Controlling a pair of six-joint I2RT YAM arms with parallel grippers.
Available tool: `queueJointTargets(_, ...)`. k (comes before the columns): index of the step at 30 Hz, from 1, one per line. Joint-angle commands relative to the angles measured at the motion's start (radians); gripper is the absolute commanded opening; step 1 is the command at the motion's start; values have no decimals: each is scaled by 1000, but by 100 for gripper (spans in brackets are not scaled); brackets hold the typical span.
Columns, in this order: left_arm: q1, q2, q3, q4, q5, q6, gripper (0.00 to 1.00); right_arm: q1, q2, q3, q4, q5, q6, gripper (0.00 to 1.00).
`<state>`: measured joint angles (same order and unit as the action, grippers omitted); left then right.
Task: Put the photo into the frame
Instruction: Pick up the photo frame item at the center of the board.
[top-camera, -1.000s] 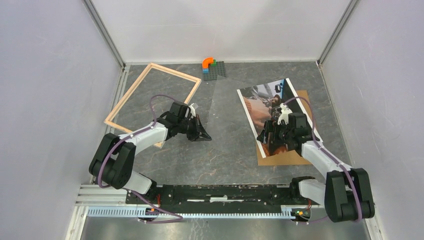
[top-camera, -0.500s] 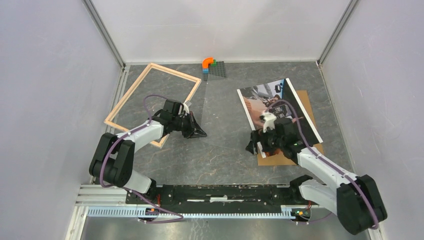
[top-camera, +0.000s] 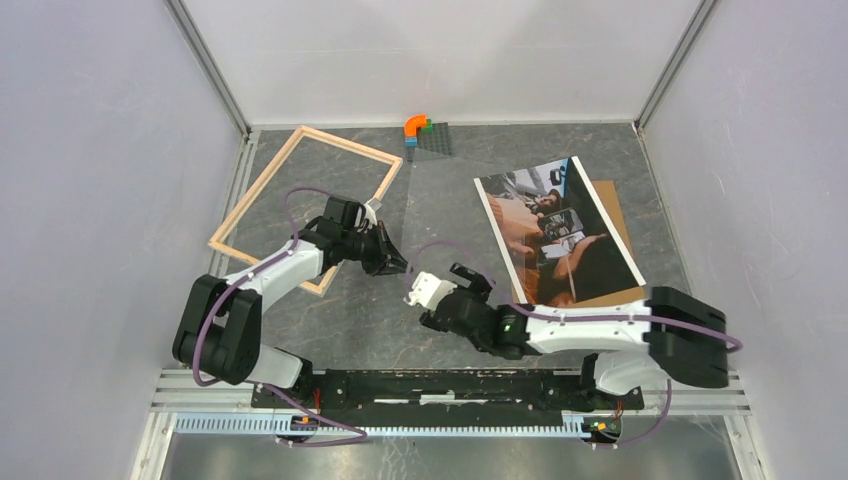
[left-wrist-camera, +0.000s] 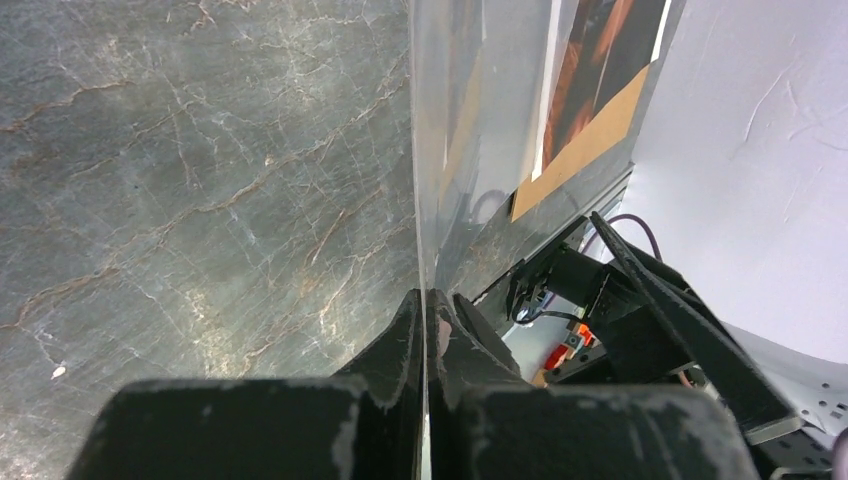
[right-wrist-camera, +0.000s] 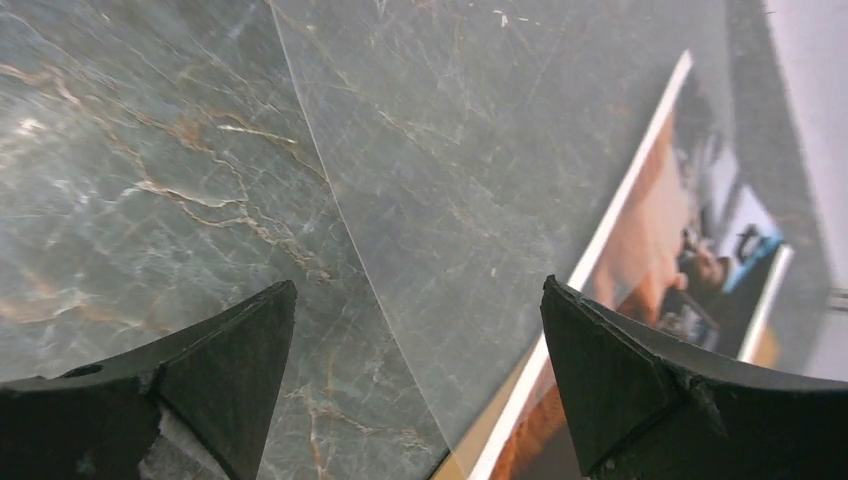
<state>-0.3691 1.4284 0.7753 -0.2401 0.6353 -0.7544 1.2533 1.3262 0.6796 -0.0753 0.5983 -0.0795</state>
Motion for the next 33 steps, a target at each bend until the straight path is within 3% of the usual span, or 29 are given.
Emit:
queueJointTargets(1,-3,-45,35,-19,23,5,2,65,114,55,121,306,-121,98)
queueJointTargets(11,-1,-66,44,-43,42,-19,5,132,435,173,205,737,-219,95)
queueJointTargets(14,-1,-72,44,-48,42,-25,6,132,460,173,246,748,-256,90)
queueJointTargets(27,0,-107,48,-63,44,-43,14,131,480,136,378,797,-315,49)
queueJointTargets(31,0,-145,58,-87,26,-34,26,132,456,116,408,775,-345,27)
queueJointTargets(33,-1,-174,81,-132,-6,1,42,129,438,108,409,767,-348,17)
